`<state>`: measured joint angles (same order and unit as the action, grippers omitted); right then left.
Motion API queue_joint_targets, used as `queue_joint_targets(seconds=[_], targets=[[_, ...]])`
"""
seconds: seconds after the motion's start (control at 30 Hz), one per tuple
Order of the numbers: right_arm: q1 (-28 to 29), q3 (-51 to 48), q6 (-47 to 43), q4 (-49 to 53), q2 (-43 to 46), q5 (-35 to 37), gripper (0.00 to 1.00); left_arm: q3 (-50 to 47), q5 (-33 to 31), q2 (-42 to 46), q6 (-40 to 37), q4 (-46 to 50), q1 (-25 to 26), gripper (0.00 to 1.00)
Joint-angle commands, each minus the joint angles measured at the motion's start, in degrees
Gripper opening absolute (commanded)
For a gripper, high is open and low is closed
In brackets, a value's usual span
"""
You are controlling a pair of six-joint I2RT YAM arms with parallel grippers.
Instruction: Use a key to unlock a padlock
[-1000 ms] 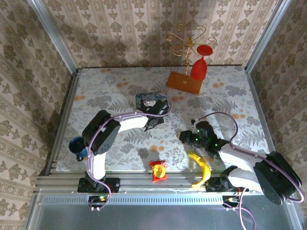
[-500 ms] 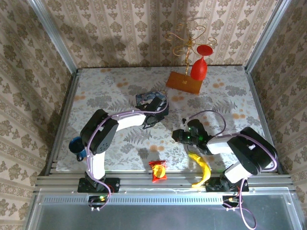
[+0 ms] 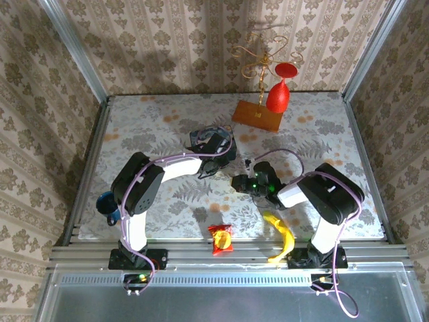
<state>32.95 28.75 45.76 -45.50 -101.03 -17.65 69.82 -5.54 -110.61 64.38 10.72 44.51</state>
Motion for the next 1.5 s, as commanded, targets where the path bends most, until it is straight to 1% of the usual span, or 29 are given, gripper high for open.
queue_joint_targets(seconds=[0.0, 0.13, 0.47, 1.03, 1.4, 1.47], targets=[[0.54, 1.74, -1.16, -3.81, -2.44, -0.80, 0.00, -0.31, 0.95, 2.15, 1.10, -1.26, -0.48, 0.00], [0.76, 2.27, -0.59, -6.19, -4.17, -0.90, 0.00, -0.71, 1.06, 2.32, 1.36, -1.84, -0.55, 0.00], [0.96, 1.83, -0.37, -6.74, -4.65, 3.22, 0.00, -1.22, 1.12, 2.77, 1.45, -2.11, -0.49, 0.00], [0.89, 2.19, 2.71, -12.40, -8.79, 4.60, 0.00, -1.39, 1.24, 2.50, 1.64, -2.62, -0.44, 0.00], [1.01, 2.89, 7.64, -9.82, -9.43, 5.95, 0.00, -2.32, 0.72, 2.94, 1.88, -4.23, -0.05, 0.00], [0.98, 2.55, 8.14, -10.99, -9.70, 5.91, 0.00, -2.26, 0.75, 2.86, 1.89, -4.19, -0.05, 0.00]])
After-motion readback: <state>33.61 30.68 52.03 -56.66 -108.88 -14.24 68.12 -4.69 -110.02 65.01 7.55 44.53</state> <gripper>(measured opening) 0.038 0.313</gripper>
